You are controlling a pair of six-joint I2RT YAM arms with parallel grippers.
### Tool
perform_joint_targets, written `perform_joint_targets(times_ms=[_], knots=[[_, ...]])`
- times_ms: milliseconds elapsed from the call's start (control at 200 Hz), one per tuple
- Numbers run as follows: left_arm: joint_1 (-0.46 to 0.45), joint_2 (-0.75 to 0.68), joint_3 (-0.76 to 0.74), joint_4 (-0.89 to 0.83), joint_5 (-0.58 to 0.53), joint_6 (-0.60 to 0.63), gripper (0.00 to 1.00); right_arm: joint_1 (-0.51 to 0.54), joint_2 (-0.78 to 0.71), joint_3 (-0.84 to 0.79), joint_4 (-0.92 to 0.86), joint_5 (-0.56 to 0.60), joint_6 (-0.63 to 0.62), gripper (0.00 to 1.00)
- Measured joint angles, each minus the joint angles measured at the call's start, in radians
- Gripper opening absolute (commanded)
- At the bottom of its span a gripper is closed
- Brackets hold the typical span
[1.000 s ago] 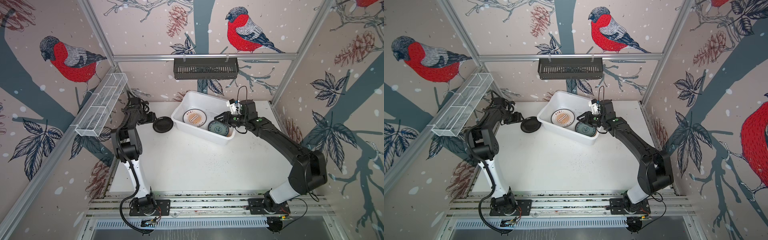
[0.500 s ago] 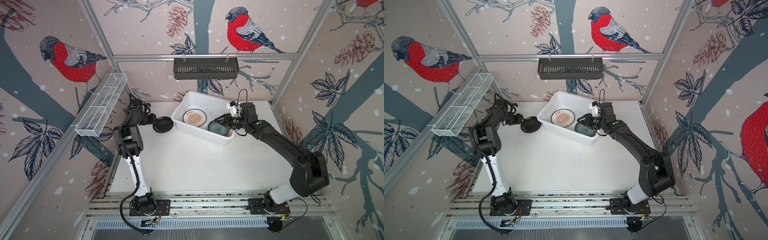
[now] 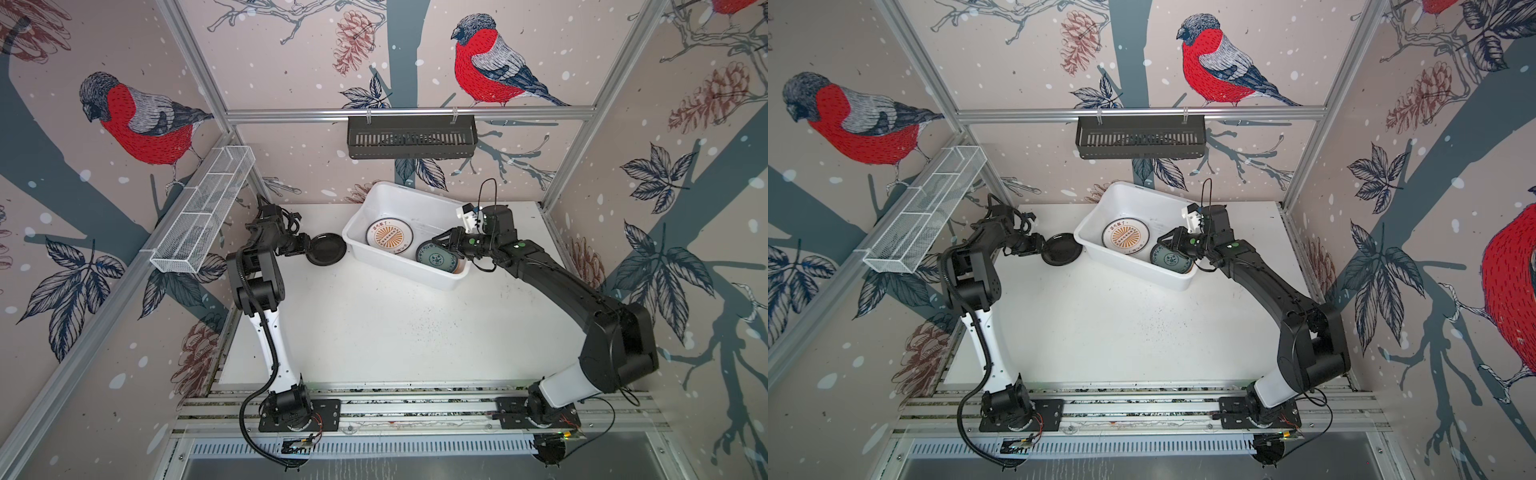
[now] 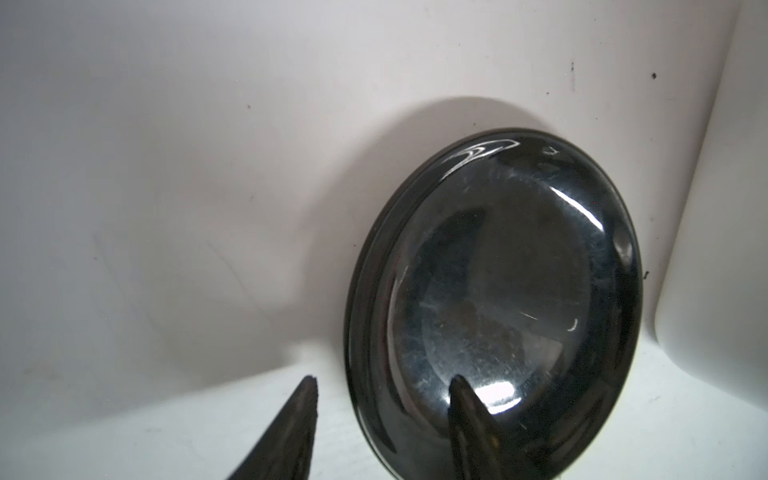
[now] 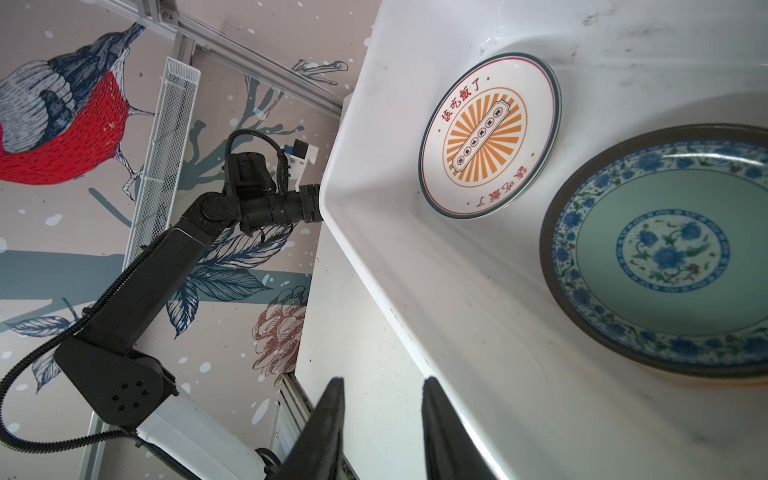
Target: Place the plates into the plastic bin on the countertop
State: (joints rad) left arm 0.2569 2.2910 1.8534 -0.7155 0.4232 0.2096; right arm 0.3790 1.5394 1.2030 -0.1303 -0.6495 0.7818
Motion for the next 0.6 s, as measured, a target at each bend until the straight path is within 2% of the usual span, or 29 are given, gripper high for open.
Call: perform_joint_targets(times_ms=[600], knots=[[0.0, 0.035, 0.0, -0.004, 0.102, 0.026, 0.46, 0.002, 0.001, -0.01, 0.004, -0.006, 0.027, 0.32]])
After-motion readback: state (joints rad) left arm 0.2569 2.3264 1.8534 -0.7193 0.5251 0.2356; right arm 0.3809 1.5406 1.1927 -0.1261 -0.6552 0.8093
